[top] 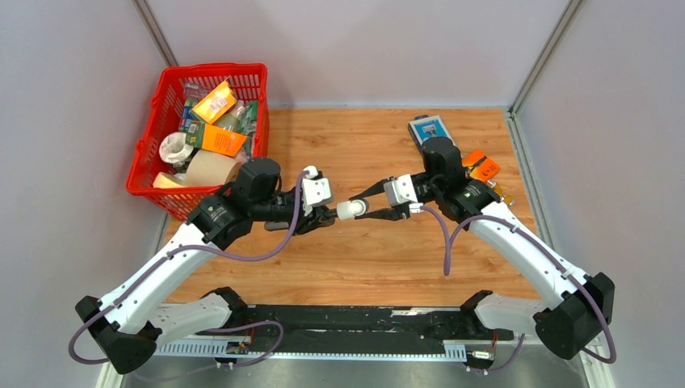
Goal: Install the water faucets
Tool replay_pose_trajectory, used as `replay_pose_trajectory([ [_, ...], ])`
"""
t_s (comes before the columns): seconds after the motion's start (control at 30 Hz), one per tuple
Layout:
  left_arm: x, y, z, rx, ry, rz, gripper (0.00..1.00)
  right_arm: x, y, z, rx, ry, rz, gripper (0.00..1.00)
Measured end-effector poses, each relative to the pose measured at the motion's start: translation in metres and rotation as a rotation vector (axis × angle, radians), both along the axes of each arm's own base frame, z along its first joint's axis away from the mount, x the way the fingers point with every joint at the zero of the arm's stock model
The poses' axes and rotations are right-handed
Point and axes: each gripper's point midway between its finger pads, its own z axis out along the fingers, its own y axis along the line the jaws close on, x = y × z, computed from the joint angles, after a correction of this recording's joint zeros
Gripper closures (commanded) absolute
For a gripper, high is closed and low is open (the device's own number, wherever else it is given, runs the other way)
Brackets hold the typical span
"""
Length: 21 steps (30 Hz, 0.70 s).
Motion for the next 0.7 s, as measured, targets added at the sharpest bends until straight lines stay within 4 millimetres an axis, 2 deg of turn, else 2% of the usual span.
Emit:
replay_pose_trajectory([
  [0.4, 0.009, 0.002, -0.004, 0.008, -0.057, 0.054, 1.0, 0.007, 0.003, -0.004, -0.037, 0.11, -0.028, 1.0],
  [0.7, 0.021, 0.004, -0.005, -0.028, -0.124, 0.124, 1.0, 0.018, 0.007, -0.004, -0.083, 0.325, -0.132, 1.0],
])
